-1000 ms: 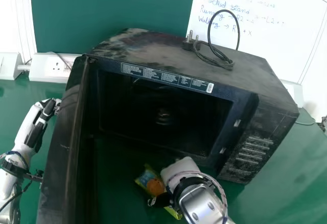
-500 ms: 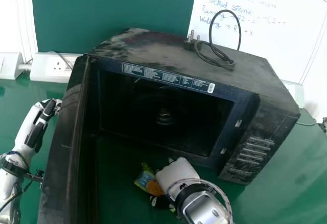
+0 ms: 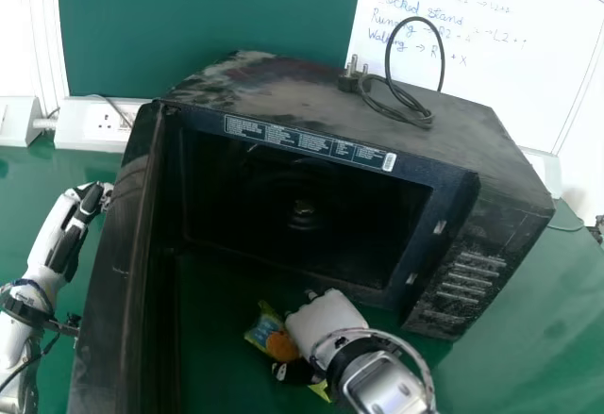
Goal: Put biscuit inside oven
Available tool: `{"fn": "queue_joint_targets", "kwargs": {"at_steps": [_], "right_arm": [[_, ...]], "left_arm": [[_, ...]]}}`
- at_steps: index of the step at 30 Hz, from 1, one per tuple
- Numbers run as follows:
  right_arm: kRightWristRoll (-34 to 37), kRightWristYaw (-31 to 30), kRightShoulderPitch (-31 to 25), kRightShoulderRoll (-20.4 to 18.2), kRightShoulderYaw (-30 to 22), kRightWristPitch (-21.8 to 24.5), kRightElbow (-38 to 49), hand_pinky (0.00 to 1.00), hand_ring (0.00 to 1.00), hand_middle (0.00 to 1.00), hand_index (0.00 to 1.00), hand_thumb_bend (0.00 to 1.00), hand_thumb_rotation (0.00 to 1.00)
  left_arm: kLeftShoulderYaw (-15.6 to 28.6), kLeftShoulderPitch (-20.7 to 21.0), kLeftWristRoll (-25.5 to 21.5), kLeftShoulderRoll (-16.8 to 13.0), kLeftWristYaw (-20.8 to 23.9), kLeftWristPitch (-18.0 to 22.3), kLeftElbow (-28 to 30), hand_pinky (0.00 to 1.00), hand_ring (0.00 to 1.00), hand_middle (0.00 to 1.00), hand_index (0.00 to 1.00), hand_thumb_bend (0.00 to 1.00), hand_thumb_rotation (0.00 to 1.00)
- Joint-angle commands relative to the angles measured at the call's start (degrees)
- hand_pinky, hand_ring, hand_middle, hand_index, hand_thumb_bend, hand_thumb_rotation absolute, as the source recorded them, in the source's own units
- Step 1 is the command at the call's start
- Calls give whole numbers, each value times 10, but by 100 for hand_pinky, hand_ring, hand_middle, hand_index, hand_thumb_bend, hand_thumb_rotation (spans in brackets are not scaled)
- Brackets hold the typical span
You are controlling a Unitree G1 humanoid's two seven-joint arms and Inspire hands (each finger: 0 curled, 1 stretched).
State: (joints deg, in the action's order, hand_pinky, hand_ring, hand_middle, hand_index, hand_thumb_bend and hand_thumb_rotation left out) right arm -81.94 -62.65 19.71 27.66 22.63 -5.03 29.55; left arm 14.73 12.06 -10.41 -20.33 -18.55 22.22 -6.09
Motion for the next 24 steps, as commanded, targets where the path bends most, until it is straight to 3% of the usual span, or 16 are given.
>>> {"fn": "queue_joint_targets", "kwargs": {"at_steps": [1, 11, 13, 16, 24], "right_arm": [[44, -25, -14, 6, 1, -12, -8, 8, 15, 27, 64, 79, 0], [104, -56, 21, 24, -47, -1, 40, 9, 16, 28, 66, 71, 0], [116, -65, 28, 24, -58, 6, 50, 9, 16, 28, 64, 70, 0], [129, -60, 31, 25, -76, 11, 64, 11, 19, 32, 51, 54, 11], [157, -22, 41, 31, -111, 8, 77, 7, 15, 27, 49, 52, 13]], "left_arm": [[1, -1, -7, 1, -1, 1, -5, 30, 37, 42, 48, 51, 6], [0, 0, 2, -2, 1, 8, -9, 30, 37, 42, 48, 51, 7], [0, 1, -3, -1, -2, 6, -10, 31, 37, 42, 48, 51, 7], [0, 0, -2, 0, 2, 0, -8, 31, 38, 42, 48, 51, 6], [2, 1, -7, 0, -3, 5, -16, 31, 37, 42, 48, 51, 6]]}}
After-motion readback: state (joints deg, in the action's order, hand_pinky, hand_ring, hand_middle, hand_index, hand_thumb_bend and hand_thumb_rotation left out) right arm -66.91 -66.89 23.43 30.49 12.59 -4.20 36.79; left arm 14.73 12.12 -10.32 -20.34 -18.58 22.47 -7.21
